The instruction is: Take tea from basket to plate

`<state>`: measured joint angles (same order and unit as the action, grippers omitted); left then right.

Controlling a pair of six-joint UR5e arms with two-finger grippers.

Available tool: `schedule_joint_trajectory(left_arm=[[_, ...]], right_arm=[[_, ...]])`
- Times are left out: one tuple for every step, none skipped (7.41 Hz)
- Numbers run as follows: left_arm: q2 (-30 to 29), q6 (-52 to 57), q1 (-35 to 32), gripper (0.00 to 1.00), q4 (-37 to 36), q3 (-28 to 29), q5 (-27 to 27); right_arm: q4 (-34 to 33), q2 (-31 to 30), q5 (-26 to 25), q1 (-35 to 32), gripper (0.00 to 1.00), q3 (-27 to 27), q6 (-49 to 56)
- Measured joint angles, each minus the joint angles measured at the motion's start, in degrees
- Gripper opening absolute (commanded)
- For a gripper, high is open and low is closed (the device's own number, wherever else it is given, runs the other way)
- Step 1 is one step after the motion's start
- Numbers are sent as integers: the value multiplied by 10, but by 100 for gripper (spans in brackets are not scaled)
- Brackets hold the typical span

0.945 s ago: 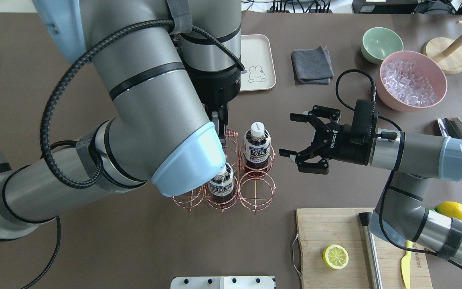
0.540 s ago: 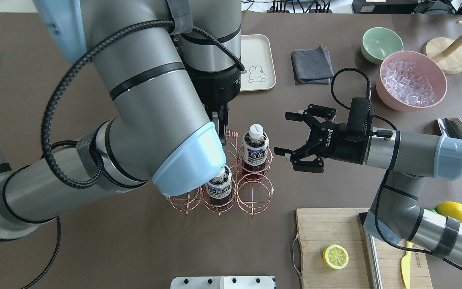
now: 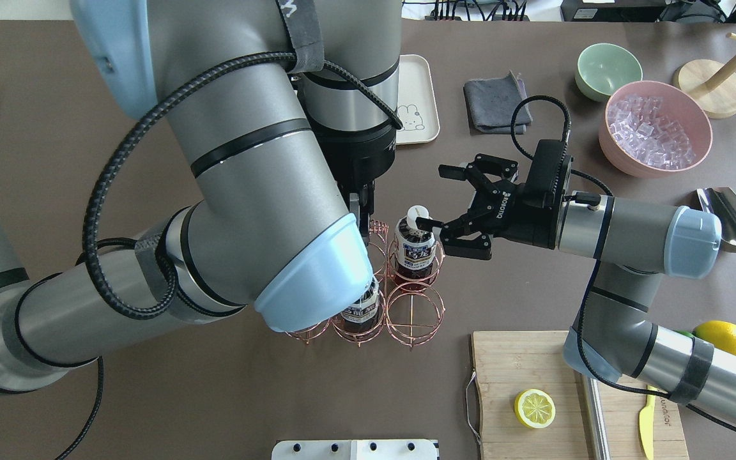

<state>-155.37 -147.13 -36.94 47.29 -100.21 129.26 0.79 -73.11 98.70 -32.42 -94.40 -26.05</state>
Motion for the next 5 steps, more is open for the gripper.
schedule_joint_trajectory(left_arm=[[0, 0, 3, 0, 0, 0, 0], [-1, 0, 4, 0, 0, -1, -1], [-1, 0, 5, 0, 0, -1, -1], [-1, 0, 5, 0, -1, -2, -1], [-1, 0, 5, 0, -1, -2, -1]], right_arm=[[-13, 7, -7, 0, 98, 0, -4], [-20, 10, -12, 1, 98, 1, -8], [-23, 11, -13, 1, 98, 1, -16], [-24, 12, -14, 1, 98, 2, -25], [-24, 12, -14, 2, 98, 1, -35]])
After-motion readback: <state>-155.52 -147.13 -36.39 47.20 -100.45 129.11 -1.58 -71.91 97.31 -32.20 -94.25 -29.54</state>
